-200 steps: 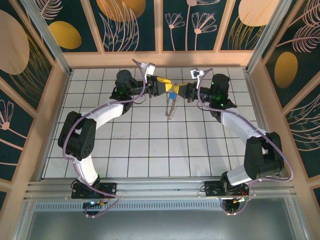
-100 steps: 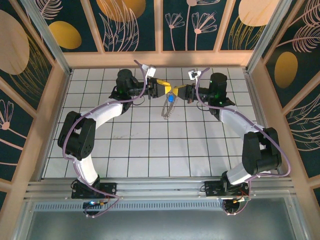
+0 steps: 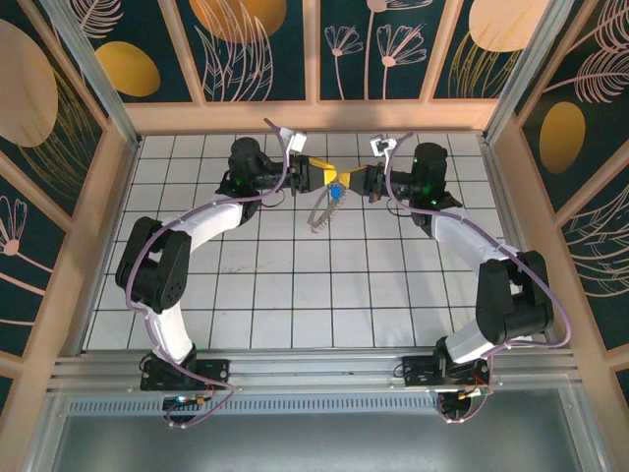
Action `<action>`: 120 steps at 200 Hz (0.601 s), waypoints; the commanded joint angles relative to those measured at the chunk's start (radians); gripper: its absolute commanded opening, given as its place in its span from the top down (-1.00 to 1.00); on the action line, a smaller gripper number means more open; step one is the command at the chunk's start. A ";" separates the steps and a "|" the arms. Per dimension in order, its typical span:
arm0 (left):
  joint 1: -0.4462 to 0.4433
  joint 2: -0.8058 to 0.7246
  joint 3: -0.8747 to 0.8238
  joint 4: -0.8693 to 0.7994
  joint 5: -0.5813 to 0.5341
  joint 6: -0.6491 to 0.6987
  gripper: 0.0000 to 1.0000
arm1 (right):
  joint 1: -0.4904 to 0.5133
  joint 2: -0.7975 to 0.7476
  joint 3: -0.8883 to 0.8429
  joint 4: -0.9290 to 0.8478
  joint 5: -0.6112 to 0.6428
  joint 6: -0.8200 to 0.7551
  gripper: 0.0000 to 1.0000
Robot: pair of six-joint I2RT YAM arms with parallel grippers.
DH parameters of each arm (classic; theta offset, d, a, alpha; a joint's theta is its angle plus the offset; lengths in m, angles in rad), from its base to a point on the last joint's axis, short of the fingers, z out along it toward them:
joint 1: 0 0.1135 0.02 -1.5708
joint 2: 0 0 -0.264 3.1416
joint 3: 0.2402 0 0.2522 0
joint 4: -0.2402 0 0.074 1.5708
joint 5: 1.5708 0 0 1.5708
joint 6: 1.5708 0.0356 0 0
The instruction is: Put the keys on the keyring
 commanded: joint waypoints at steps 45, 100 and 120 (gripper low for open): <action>-0.007 0.019 -0.018 0.107 0.051 -0.049 0.50 | -0.009 0.008 0.024 0.085 -0.017 0.025 1.00; -0.014 0.031 -0.009 0.114 0.053 -0.053 0.61 | -0.010 0.018 0.024 0.090 -0.021 0.029 1.00; -0.016 0.033 -0.008 0.119 0.050 -0.055 0.66 | -0.009 0.021 0.024 0.094 -0.023 0.033 1.00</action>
